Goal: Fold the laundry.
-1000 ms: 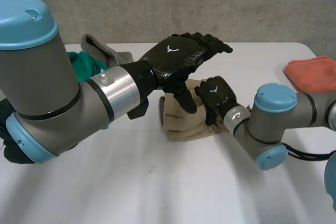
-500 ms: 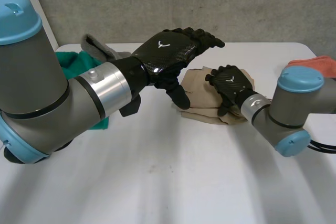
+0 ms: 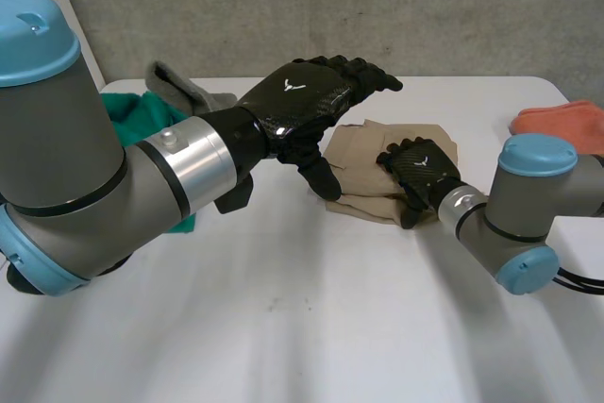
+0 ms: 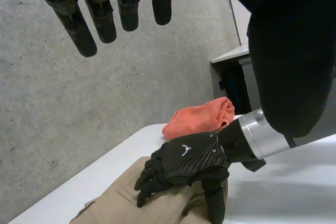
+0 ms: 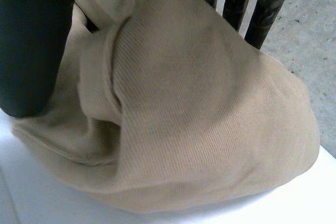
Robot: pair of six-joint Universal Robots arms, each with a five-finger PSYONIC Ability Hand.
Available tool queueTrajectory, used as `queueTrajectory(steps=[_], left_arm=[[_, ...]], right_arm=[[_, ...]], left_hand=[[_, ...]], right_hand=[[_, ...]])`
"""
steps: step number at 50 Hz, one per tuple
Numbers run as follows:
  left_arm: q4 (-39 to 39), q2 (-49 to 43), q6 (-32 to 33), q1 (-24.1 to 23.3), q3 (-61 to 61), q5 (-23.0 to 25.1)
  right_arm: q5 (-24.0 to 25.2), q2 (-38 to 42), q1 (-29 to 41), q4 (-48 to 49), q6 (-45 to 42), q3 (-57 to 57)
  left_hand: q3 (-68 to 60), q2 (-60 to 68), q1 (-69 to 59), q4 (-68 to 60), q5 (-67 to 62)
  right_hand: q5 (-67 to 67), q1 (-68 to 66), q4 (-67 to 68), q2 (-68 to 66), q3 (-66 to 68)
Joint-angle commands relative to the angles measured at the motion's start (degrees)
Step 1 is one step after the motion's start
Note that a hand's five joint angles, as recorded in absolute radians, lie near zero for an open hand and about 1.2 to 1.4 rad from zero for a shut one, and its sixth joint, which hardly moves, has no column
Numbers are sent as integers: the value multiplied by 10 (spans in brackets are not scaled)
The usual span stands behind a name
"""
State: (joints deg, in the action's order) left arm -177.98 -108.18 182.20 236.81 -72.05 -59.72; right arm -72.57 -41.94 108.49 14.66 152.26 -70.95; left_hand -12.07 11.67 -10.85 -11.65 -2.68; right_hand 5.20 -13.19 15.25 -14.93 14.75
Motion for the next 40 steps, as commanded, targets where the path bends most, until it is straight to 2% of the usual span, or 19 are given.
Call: queueTrajectory(steps=[1, 3, 6, 10, 17, 20, 21, 23, 28, 31, 35, 36, 40], left_arm=[[0, 0, 0, 1, 0, 0], [0, 0, 0, 0, 0, 0], [0, 0, 0, 0, -2, 0], [0, 0, 0, -1, -5, 0], [0, 1, 0, -1, -9, 0], [0, 1, 0, 0, -12, 0], [0, 1, 0, 0, -14, 0], [0, 2, 0, 1, -16, 0], [0, 1, 0, 2, -16, -1], [0, 3, -1, 2, -16, -1], [0, 4, 0, 2, -15, -1], [0, 4, 0, 2, -15, -1], [0, 9, 0, 2, -15, -2]], right_arm=[[-22, 25, 0, 2, -2, 39], [-33, 29, 1, 6, -8, 48], [-37, 31, 0, 15, -12, 55], [-35, 33, 0, 23, -14, 63], [-39, 50, 0, 23, -14, 85], [-39, 57, 0, 24, -14, 94], [-34, 61, -1, 26, -15, 101], [-33, 63, -1, 30, -17, 108], [-23, 66, -7, 55, -39, 134], [6, 59, -10, 95, -55, 143], [73, 45, -48, 149, -53, 158], [100, 39, -63, 164, -44, 167], [135, 38, -96, 179, 13, 212]], left_hand=[[17, -13, 5, 13, 23], [17, -13, 5, 13, 23], [17, -13, 5, 13, 23], [17, -13, 5, 13, 23], [17, -13, 5, 13, 23], [17, -13, 5, 13, 23], [17, -13, 5, 13, 23], [17, -13, 5, 13, 23], [15, -11, 3, 11, 21], [15, -11, 3, 11, 21], [13, -10, 1, 9, 20], [12, -8, 0, 8, 18], [12, -8, 0, 8, 18]], right_hand=[[233, -253, 232, -236, 237], [317, -337, 316, -319, 321], [346, -366, 345, -349, 350], [337, -358, 337, -340, 342], [233, -253, 233, -236, 238], [345, -365, 345, -348, 350], [506, -526, 505, -508, 510], [643, -663, 642, -646, 647], [648, -668, 648, -651, 653], [648, -668, 648, -651, 653], [648, -668, 648, -651, 653], [648, -668, 648, -651, 653], [648, -668, 648, -651, 653]])
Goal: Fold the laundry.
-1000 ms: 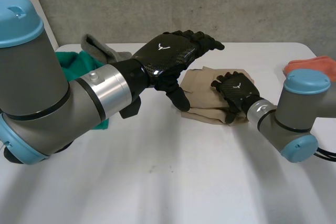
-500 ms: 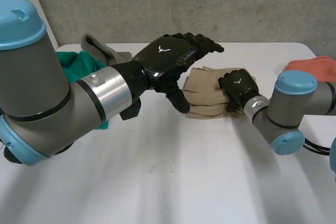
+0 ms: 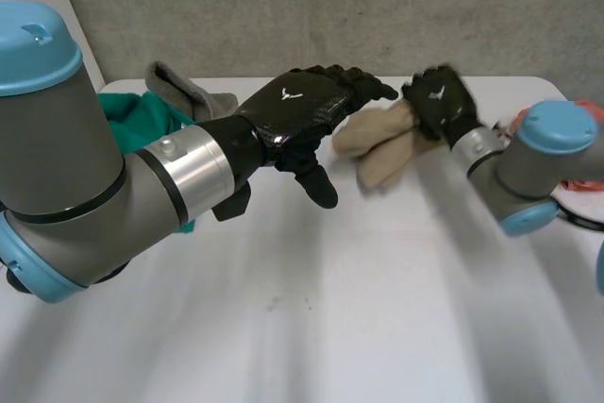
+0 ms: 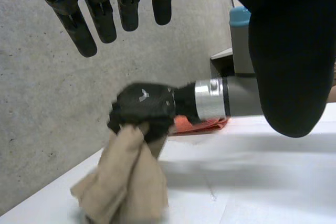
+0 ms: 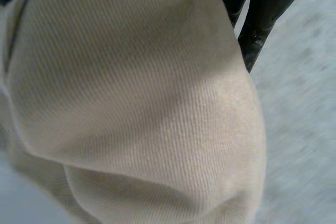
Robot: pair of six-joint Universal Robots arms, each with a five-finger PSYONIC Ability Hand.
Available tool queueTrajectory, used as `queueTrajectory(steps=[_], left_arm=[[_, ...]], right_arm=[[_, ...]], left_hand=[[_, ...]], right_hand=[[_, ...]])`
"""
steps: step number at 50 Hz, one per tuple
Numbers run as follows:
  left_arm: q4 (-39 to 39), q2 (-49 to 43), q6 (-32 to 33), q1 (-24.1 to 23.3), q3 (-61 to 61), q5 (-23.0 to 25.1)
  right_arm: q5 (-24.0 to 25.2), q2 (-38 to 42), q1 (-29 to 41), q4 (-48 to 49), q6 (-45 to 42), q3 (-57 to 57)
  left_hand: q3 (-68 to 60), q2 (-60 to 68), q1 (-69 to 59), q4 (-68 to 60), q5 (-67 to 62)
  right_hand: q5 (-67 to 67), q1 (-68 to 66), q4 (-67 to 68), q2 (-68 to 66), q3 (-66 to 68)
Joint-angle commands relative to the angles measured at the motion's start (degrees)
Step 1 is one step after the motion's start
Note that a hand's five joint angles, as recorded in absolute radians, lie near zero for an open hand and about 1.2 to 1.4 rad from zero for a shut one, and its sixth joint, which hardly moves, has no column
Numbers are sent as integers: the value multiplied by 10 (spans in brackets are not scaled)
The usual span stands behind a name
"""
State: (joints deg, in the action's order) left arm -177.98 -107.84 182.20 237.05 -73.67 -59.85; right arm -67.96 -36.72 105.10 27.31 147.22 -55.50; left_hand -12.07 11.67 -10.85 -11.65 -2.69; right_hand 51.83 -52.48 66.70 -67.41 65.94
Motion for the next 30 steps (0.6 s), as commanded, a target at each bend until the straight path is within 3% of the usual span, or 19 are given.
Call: queueTrajectory(steps=[1, 8, 15, 24, 30], left_arm=[[0, 5, 0, 0, 1, -1], [0, 8, 1, 3, 1, -2], [1, 10, 3, 3, 2, -3], [1, 12, 2, 3, 1, -27], [1, 12, 0, 2, -6, -40]], right_arm=[[94, -13, -68, 54, 82, 68], [140, 7, -147, 108, 206, 151], [186, 29, -225, 182, 264, 188], [268, 102, -313, 293, 372, 211], [295, 157, -359, 338, 409, 220]], left_hand=[[10, -6, -2, 6, 16], [8, -4, -4, 4, 15], [7, -3, -5, 3, 13], [7, -3, -5, 3, 13], [7, -3, -5, 3, 13]], right_hand=[[182, -275, 133, -126, 141], [182, -275, 133, -126, 141], [182, -275, 133, -126, 141], [182, -275, 133, -126, 141], [182, -275, 133, -126, 141]])
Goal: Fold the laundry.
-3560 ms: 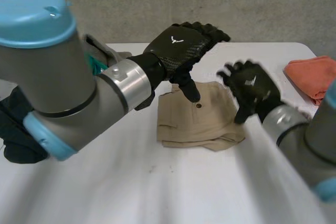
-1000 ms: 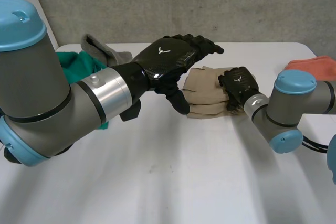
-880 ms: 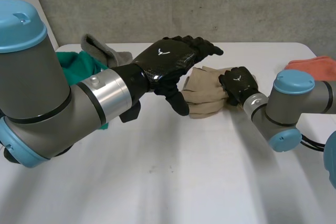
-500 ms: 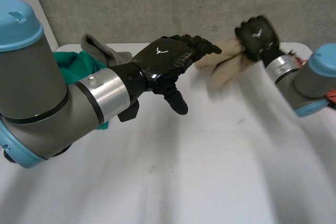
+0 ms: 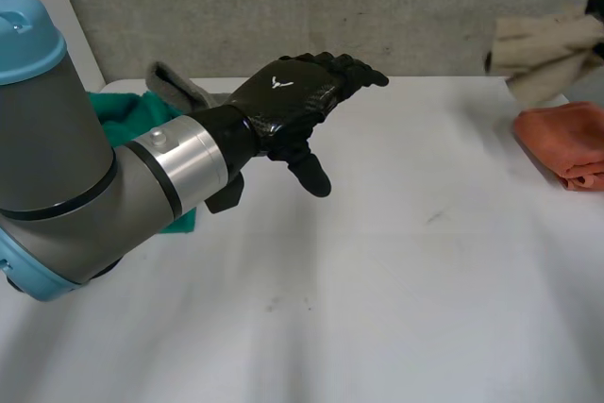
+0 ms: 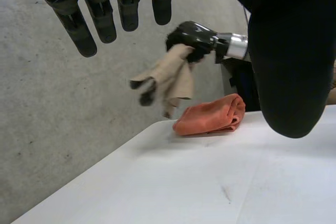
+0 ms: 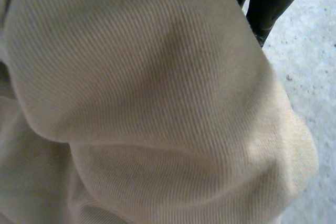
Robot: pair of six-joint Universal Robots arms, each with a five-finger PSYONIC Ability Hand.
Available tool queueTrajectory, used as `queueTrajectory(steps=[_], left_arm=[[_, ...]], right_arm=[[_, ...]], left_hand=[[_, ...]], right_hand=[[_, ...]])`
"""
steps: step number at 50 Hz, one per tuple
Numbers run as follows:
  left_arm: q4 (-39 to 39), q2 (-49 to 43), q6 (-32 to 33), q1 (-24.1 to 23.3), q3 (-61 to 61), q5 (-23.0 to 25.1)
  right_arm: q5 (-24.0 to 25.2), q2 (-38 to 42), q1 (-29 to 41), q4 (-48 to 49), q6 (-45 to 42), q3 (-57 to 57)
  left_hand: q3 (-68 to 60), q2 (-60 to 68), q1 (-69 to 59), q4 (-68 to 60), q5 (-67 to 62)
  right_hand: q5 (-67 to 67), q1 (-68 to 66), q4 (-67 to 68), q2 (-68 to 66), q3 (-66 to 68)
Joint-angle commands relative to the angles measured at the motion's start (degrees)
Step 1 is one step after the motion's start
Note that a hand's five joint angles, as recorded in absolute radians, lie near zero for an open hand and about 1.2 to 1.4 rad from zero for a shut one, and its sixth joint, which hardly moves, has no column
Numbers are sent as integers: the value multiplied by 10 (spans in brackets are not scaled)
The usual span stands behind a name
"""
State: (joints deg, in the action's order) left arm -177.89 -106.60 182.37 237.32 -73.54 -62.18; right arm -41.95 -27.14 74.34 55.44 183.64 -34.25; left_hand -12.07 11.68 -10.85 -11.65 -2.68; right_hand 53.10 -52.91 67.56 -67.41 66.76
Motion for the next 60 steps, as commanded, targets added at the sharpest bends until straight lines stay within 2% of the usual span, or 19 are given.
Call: queueTrajectory(steps=[1, 6, 16, 17, 19, 20, 25, 34, 39, 43, 44, 48, 51, 52, 55, 60], left_arm=[[0, 0, -2, 0, -9, -17], [0, 0, -2, 0, -14, -26], [-1, -3, -1, -4, -6, -45], [-1, -3, -1, -5, -6, -47], [-2, -4, -1, -5, -4, -47], [-2, -4, -1, -5, -3, -47], [-1, -3, 0, -5, 7, -46], [-1, 1, -1, -5, 19, -44], [-1, 3, 0, -8, 18, -43], [-1, 8, 1, -8, 18, -42], [-1, 10, 2, -8, 18, -42], [-3, 23, 1, -5, 20, -41], [-13, 29, -1, -1, 27, -43], [-20, 31, -1, 0, 30, -43], [-35, 31, 0, 2, 31, -45], [-60, 31, 1, 19, 31, -65]], right_arm=[[37, 69, -58, 60, 50, 9], [67, 112, -96, 78, 61, 8], [118, 136, -131, 87, 66, -38], [119, 133, -134, 88, 66, -49], [119, 124, -140, 87, 66, -62], [118, 117, -142, 86, 66, -70], [113, 38, -160, 78, 66, -142], [112, -67, -189, 18, 52, -198], [111, -124, -203, -1, -7, -226], [80, -173, -205, -10, -77, -238], [45, -193, -205, -16, -101, -240], [-41, -243, -193, -38, -146, -239], [-79, -277, -179, -46, -166, -239], [-101, -300, -166, -48, -175, -242], [-124, -331, -130, -49, -183, -257], [-180, -403, 17, -71, -184, -326]], left_hand=[[7, -3, -5, 3, 13], [7, -3, -5, 3, 13], [7, -3, -5, 3, 13], [7, -3, -5, 3, 13], [7, -3, -5, 3, 13], [5, -1, -7, 1, 11], [5, -1, -7, 1, 11], [7, -3, -5, 3, 13], [7, -3, -5, 3, 13], [7, -3, -5, 3, 13], [7, -3, -5, 3, 13], [8, -5, -4, 4, 15], [8, -5, -4, 4, 15], [8, -5, -4, 4, 15], [8, -5, -4, 4, 15], [7, -3, -5, 3, 13]], right_hand=[[169, -271, 124, -126, 132], [169, -271, 124, -126, 132], [169, -271, 124, -126, 132], [18, -120, -27, 25, -19], [-409, 307, -453, 452, -445], [-531, 429, -576, 574, -568], [-531, 429, -576, 574, -568], [-531, 429, -576, 574, -568], [-531, 429, -576, 574, -568], [-531, 429, -576, 574, -568], [-531, 429, -576, 574, -568], [-531, 429, -576, 574, -568], [-531, 429, -576, 574, -568], [-531, 429, -576, 574, -568], [-531, 429, -576, 574, -568], [-531, 429, -576, 574, -568]])
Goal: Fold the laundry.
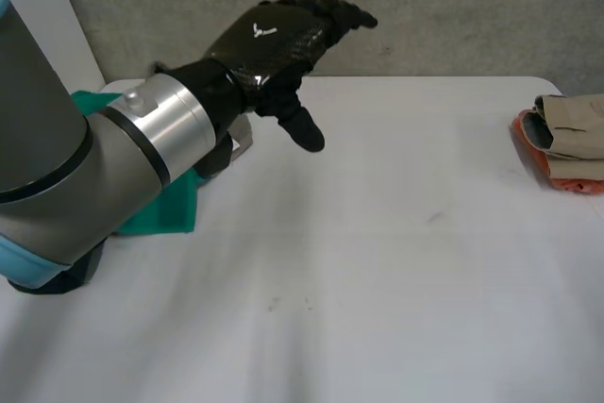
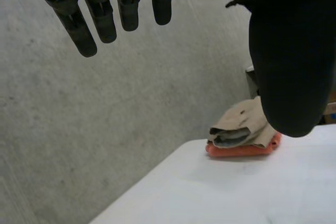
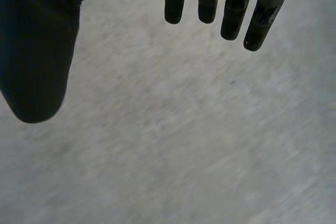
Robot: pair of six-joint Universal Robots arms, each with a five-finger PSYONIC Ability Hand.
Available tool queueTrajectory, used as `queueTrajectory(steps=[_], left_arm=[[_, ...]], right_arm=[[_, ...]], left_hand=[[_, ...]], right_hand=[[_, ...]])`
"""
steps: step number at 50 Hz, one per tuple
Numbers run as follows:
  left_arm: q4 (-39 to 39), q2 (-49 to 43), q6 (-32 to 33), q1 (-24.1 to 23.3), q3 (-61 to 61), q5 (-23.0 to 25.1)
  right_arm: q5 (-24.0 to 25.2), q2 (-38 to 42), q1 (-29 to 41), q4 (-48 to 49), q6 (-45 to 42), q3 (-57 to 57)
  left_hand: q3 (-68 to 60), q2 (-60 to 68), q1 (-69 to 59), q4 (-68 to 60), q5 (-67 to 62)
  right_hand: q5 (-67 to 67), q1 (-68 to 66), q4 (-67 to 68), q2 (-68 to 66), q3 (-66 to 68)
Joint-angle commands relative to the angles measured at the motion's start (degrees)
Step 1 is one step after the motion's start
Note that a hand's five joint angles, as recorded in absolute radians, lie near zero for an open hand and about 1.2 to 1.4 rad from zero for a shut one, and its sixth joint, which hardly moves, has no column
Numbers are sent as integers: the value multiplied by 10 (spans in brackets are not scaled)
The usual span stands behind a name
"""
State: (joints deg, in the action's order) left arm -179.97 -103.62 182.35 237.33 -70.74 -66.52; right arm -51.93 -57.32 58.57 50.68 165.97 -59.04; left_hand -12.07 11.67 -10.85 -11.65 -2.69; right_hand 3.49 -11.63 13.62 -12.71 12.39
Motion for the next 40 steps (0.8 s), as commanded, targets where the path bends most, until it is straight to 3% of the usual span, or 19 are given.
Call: queueTrajectory(steps=[1, 8, 15, 20, 25, 31, 35, 36, 38, 40], left_arm=[[-41, 1, 2, 24, 3, -31], [-73, -9, 13, 82, 4, -125], [-104, -90, 77, 169, 14, -132], [-107, -160, 191, 231, 18, -128], [-109, -232, 296, 269, 40, -131], [-105, -300, 317, 306, 80, -128], [-88, -325, 317, 312, 96, -114], [-82, -327, 316, 313, 97, -104], [-79, -326, 316, 312, 97, -99], [-80, -321, 314, 303, 97, -99]], right_arm=[[-89, -110, 196, -33, -8, -91], [-149, -149, 393, -175, -20, -193], [-233, -119, 524, -311, -70, -253], [-280, -93, 560, -337, -122, -286], [-286, -93, 558, -331, -143, -335], [-284, -93, 556, -324, -144, -367], [-285, -93, 553, -318, -144, -379], [-285, -93, 549, -314, -144, -383], [-285, -93, 544, -310, -144, -387], [-284, -94, 535, -306, -144, -390]], left_hand=[[7, -3, -5, 3, 13], [18, -15, 6, 14, 25], [21, -17, 8, 16, 27], [21, -17, 8, 16, 27], [21, -17, 8, 16, 27], [-2, 6, -14, -6, 5], [-186, 190, -198, -190, -180], [-383, 387, -395, -387, -377], [-630, 634, -642, -634, -623], [-679, 683, -692, -684, -673]], right_hand=[[-35, 16, -36, 27, -24], [-35, 16, -36, 27, -24], [-35, 16, -36, 27, -24], [-35, 16, -36, 27, -24], [-35, 16, -36, 27, -24], [-35, 16, -36, 27, -24], [-35, 16, -36, 27, -24], [-35, 16, -36, 27, -24], [-35, 16, -36, 27, -24], [-35, 16, -36, 27, -24]])
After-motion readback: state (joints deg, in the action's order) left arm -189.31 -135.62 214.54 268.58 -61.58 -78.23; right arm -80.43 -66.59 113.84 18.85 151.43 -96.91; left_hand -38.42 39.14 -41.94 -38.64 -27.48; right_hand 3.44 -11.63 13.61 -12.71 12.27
